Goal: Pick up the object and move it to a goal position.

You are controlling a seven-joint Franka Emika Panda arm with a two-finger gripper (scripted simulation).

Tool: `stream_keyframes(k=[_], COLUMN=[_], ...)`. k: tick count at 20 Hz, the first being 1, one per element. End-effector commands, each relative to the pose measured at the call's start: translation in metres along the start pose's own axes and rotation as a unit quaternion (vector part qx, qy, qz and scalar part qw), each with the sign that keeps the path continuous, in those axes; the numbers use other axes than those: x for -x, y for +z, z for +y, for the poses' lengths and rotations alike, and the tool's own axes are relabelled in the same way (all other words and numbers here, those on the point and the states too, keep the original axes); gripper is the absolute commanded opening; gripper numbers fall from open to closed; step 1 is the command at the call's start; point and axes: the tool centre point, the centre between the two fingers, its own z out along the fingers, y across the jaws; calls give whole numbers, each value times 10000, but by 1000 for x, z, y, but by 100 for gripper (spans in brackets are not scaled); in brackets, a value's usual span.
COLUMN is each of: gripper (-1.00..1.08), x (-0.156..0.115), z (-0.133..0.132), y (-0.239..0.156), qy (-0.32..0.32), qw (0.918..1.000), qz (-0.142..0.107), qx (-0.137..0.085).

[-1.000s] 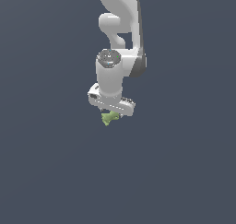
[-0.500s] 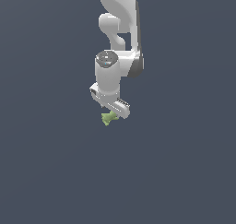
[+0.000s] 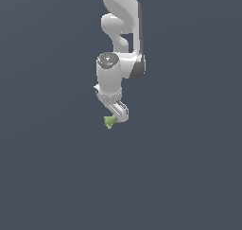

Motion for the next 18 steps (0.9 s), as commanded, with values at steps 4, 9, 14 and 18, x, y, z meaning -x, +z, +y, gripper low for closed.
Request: stream_keyframes(k=[4, 9, 14, 18], gripper=[100, 100, 100, 100], x=[1, 2, 2, 2], z=[4, 5, 5, 6], y=[3, 3, 11, 29], qy=[311, 349, 352, 365], qw=[9995, 9994, 9994, 9993], qz=[7, 7, 8, 9], qx=[-19, -20, -20, -19])
